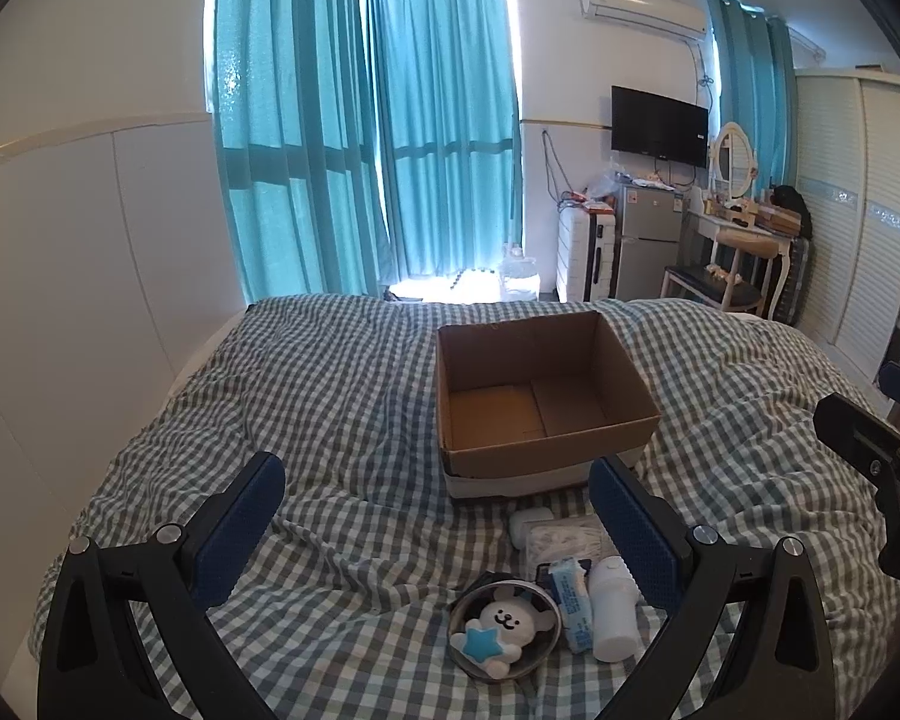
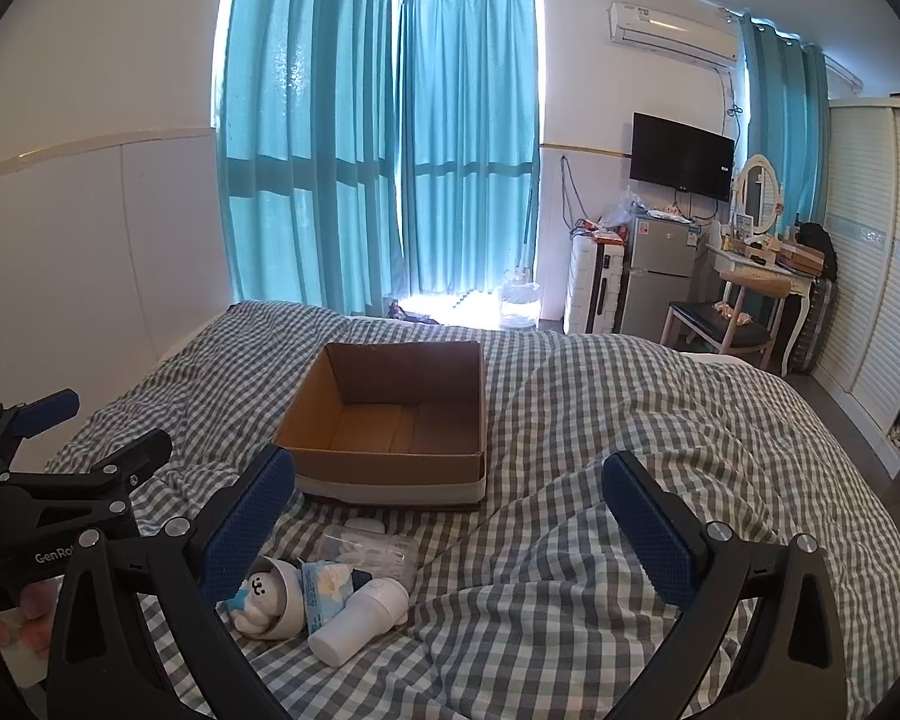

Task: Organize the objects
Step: 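Move both tools toward the items in front of the cardboard box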

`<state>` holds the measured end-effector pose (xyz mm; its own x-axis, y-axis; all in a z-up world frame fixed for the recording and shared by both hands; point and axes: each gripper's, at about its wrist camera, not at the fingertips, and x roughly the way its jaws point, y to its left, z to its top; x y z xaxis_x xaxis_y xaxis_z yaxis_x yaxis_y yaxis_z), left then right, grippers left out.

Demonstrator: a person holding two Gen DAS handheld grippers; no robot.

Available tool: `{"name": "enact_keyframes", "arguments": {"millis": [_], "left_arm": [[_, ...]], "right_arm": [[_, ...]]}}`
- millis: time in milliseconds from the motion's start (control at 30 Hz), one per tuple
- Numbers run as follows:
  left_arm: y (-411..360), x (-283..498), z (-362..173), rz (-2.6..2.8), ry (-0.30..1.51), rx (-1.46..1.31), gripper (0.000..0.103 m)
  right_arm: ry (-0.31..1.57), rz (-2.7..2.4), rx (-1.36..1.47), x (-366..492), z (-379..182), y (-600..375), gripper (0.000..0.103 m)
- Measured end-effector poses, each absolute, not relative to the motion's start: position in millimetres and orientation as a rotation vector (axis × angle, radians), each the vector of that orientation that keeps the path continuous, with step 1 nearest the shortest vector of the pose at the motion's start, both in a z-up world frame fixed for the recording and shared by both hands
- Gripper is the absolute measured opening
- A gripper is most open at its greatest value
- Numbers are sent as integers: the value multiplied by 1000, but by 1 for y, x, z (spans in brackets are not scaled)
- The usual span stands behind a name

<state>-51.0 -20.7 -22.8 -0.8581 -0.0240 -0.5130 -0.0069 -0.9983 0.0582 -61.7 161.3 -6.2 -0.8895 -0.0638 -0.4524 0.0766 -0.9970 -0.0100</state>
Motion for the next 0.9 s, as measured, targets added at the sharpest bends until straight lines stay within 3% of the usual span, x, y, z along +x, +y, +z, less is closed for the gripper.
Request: {"name": "enact_keyframes", "arguments": {"millis": [367,900], "left_arm": [[-17,-60,-51,-2965,-102,979,103],[-31,-89,-117,-2896,-49,1247,103]], "right_arm": [[63,-2948,775,-67,-22,156,103],[111,-2828,1040,-113,-93,136,103]]}}
